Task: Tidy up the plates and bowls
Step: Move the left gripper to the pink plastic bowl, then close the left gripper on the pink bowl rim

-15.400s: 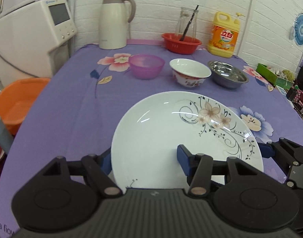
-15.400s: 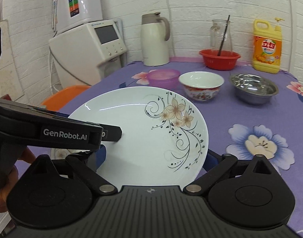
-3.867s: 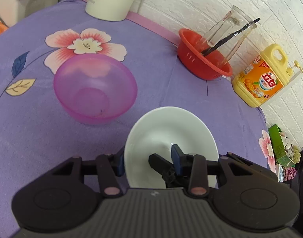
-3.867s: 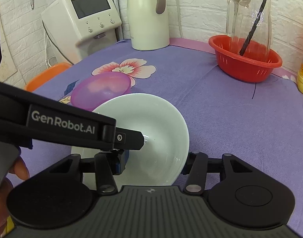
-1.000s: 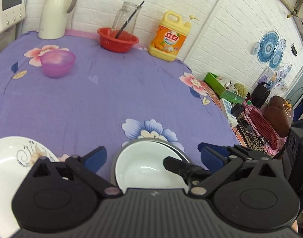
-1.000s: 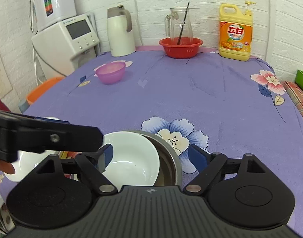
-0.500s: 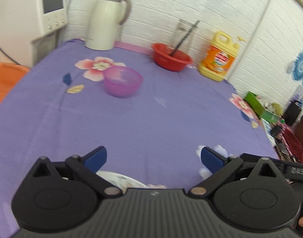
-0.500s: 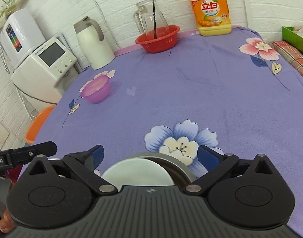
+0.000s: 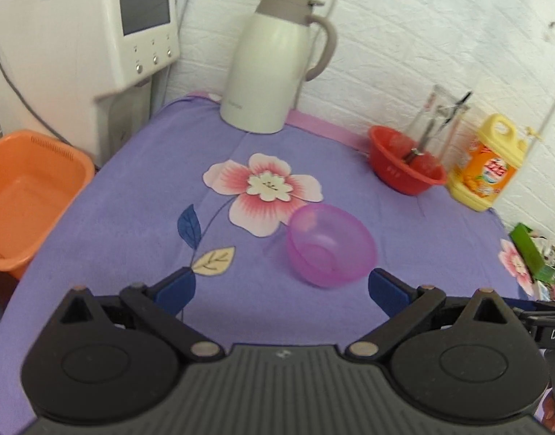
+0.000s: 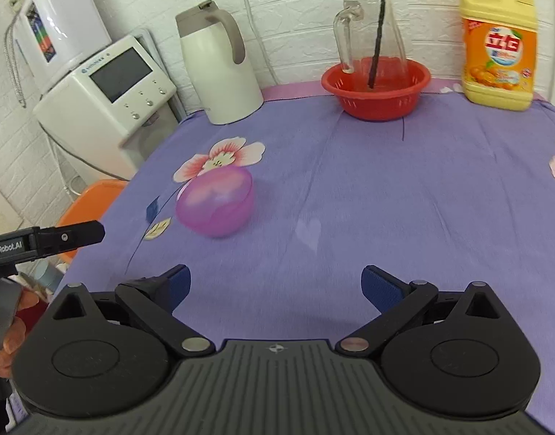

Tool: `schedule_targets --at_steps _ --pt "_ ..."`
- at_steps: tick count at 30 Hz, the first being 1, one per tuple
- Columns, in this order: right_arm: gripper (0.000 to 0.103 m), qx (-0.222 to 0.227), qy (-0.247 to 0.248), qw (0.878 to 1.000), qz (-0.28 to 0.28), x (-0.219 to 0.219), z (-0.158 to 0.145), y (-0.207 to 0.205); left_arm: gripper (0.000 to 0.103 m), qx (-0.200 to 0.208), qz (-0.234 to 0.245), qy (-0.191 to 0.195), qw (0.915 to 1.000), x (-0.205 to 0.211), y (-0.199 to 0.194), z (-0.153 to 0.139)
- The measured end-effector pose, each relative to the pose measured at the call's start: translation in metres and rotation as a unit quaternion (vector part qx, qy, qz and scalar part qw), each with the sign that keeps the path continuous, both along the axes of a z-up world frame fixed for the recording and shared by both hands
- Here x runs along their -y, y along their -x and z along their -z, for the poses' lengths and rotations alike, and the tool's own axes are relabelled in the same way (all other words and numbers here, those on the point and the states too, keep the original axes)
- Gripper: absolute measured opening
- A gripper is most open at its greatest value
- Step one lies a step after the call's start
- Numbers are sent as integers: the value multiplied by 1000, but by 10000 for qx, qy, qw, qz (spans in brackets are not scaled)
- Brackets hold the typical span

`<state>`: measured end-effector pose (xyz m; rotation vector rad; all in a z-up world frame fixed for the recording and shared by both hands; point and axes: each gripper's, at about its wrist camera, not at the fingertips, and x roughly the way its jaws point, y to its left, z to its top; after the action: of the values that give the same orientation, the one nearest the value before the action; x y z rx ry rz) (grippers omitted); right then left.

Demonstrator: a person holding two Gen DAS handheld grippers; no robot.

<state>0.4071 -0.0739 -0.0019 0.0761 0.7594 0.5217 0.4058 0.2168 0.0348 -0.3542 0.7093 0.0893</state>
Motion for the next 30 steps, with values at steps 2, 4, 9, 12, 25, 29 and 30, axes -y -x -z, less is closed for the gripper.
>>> schedule_targets --at_steps 2,4,9,12,25,29,30 --pt "103 -28 226 9997 66 -14 3 -20 100 -66 -58 89 9999 -7 -18 10" --pt "103 -81 330 9994 36 -26 7 -36 100 -184 -84 195 9996 -11 -36 20" --pt "103 -296 593 9978 -67 -56 21 -71 100 -478 -95 191 9986 -18 -77 36" --pt "103 -282 664 9973 -151 -67 25 -81 100 -489 -102 50 9987 -16 -93 41" --pt "103 -84 928 9932 -693 -106 37 -81 77 -693 -170 -156 9973 -8 -117 59" --pt "103 -82 981 9915 -846 -117 40 -82 70 -680 16 -184 9975 3 -122 61" --pt "103 -98 1001 9911 -869 -119 42 -83 68 -673 32 -169 9976 4 -123 61"
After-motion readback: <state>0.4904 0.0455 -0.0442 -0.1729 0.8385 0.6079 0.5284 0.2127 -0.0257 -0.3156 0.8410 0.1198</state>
